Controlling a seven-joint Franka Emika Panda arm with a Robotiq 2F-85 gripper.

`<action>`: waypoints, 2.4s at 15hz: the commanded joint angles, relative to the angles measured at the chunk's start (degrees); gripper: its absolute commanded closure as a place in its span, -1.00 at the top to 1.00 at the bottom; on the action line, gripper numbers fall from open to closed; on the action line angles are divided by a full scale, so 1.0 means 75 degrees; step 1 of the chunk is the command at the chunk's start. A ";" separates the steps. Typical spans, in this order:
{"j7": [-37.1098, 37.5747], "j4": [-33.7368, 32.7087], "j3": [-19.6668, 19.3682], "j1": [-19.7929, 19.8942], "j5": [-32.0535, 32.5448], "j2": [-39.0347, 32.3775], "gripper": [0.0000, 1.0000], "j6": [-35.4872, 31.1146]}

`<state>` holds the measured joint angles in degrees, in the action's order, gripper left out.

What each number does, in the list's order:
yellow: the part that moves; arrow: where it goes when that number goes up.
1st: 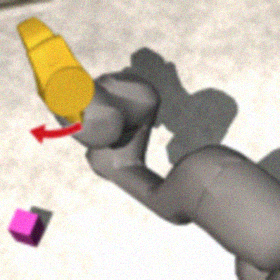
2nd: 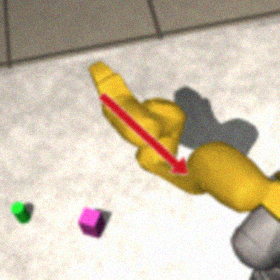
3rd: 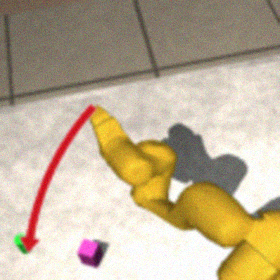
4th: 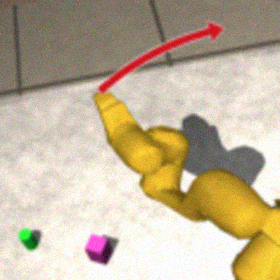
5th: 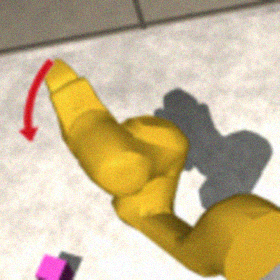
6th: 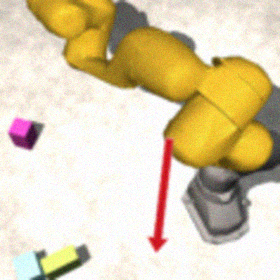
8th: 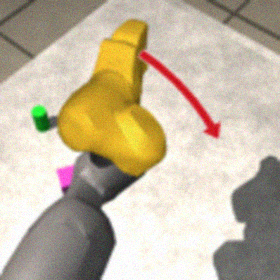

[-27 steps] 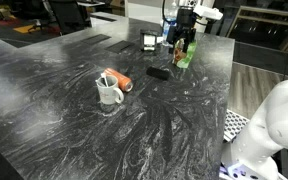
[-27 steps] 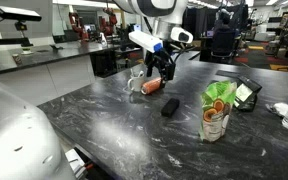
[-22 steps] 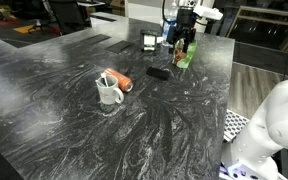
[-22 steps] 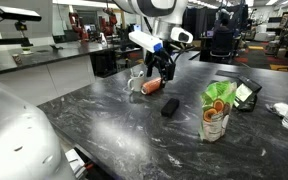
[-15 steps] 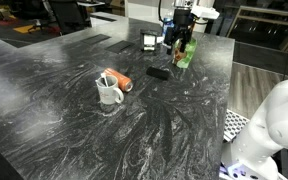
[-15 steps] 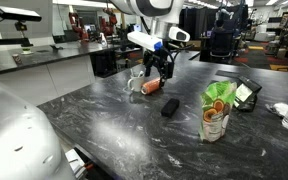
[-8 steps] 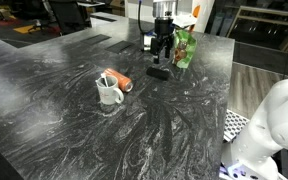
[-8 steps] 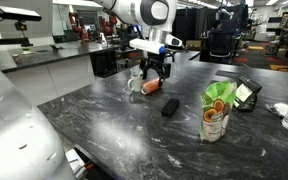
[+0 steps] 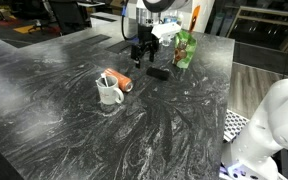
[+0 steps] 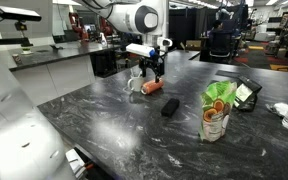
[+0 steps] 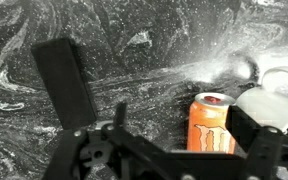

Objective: Put the orange can upright

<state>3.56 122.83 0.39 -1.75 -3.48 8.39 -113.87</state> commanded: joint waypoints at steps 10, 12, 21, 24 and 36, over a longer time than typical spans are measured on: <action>0.0588 0.0104 0.0481 -0.0251 0.0398 -0.0147 1.00 -0.0368; 0.0576 0.0103 0.0481 -0.0252 0.0398 -0.0164 1.00 -0.0368; 0.1667 0.0600 0.0756 -0.0311 0.1288 -0.0168 1.00 -0.1790; 0.1742 0.0781 0.0728 -0.0302 0.1153 -0.0176 1.00 -0.2204; 0.1116 0.0820 0.0631 -0.0335 0.0534 -0.1061 1.00 -0.3597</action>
<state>14.49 129.69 5.58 -4.23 3.12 3.02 -139.19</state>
